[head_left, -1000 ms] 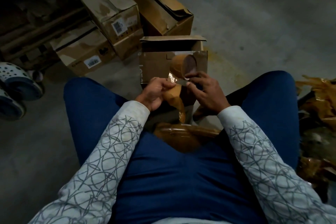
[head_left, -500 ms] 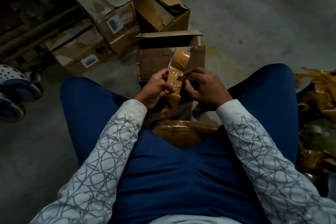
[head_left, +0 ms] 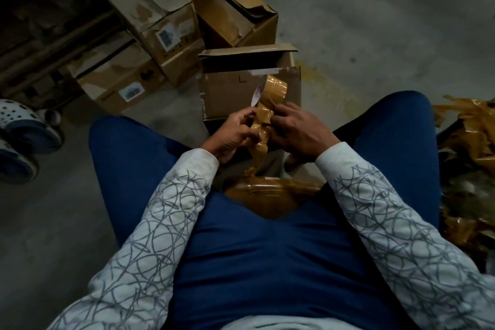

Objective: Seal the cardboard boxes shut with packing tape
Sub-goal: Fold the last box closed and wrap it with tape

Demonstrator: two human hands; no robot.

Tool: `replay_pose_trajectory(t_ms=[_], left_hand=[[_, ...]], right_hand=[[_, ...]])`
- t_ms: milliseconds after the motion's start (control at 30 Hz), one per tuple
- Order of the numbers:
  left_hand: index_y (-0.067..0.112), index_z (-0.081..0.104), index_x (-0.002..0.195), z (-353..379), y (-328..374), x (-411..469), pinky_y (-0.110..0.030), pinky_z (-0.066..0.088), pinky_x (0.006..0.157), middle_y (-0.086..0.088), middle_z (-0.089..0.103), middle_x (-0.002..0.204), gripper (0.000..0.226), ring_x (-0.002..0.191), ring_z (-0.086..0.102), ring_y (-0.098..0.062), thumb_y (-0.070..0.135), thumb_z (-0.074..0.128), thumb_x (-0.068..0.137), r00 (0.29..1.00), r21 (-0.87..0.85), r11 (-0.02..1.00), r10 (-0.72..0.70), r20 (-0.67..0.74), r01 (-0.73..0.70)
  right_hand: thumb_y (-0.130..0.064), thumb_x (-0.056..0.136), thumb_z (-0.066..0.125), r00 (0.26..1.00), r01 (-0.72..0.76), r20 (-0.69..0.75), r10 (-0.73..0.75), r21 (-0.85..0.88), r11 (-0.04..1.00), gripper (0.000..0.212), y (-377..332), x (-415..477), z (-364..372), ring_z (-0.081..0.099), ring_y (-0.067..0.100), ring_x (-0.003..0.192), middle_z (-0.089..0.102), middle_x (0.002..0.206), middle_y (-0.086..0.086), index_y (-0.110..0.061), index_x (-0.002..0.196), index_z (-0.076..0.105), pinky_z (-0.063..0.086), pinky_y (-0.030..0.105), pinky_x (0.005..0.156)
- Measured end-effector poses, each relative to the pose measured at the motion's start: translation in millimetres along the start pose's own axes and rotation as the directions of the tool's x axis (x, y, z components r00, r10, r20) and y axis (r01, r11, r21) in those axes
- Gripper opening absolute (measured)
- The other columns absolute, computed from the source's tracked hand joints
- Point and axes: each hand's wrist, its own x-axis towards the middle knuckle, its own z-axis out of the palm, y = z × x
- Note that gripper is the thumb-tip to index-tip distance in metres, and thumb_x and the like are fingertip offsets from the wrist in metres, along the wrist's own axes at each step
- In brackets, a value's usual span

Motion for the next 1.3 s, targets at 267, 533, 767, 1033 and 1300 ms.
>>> replay_pose_trajectory(t_ms=[267,533,767,1033,1300], left_hand=[[0.018,0.063,0.119,5.4,-2.1,4.8,-0.049,0.051,0.097,-0.007,0.066,0.115,0.049,0.117,0.060,-0.030,-0.015,0.055,0.084,0.998,0.014,0.998,-0.062,-0.008,0.062],[0.017,0.059,0.125,10.0,-2.5,6.6,-0.039,0.053,0.089,-0.005,0.064,0.118,0.055,0.113,0.059,-0.023,-0.016,0.054,0.083,0.994,0.045,0.993,-0.109,-0.005,0.110],[0.017,0.051,0.133,-4.7,1.3,6.3,-0.041,0.052,0.089,-0.008,0.055,0.124,0.061,0.116,0.054,-0.030,-0.018,0.049,0.084,0.991,-0.032,0.998,-0.048,-0.129,0.044],[0.023,0.056,0.129,8.0,3.5,-0.9,-0.045,0.051,0.096,-0.008,0.053,0.130,0.060,0.121,0.051,-0.031,-0.017,0.052,0.084,1.000,-0.019,1.000,-0.016,0.000,0.016],[0.029,0.052,0.133,19.7,3.2,-6.5,-0.044,0.051,0.097,-0.011,0.052,0.130,0.067,0.120,0.053,-0.033,-0.017,0.052,0.085,0.994,-0.033,0.996,-0.086,0.072,0.089]], right_hand=[[-0.045,0.091,0.037,0.992,-0.038,0.118,0.038,-0.002,0.999,0.053,-2.3,-5.7,-10.3,0.052,0.028,0.118,0.058,0.127,0.010,-0.013,0.121,0.067,0.055,0.041,0.086],[-0.035,0.097,0.048,0.993,-0.084,0.088,0.080,0.038,0.996,0.033,3.7,-13.9,-5.1,0.055,0.026,0.107,0.059,0.120,0.006,-0.017,0.116,0.069,0.053,0.037,0.080],[-0.031,0.091,0.066,0.898,-0.400,0.217,0.383,0.042,0.915,0.015,28.4,-29.6,-7.6,0.058,0.025,0.095,0.052,0.096,-0.003,-0.017,0.086,0.067,0.045,0.030,0.071],[-0.053,0.076,0.080,0.684,-0.303,0.260,0.681,0.951,-0.058,0.058,13.7,1.6,-9.2,0.070,0.022,0.106,0.072,0.113,0.004,-0.019,0.120,0.063,0.053,0.050,0.098],[-0.020,0.060,0.095,0.615,-0.409,0.017,0.788,0.862,0.301,0.066,11.0,12.1,5.6,0.063,0.014,0.109,0.063,0.115,-0.007,-0.029,0.110,0.051,0.056,0.037,0.092]])
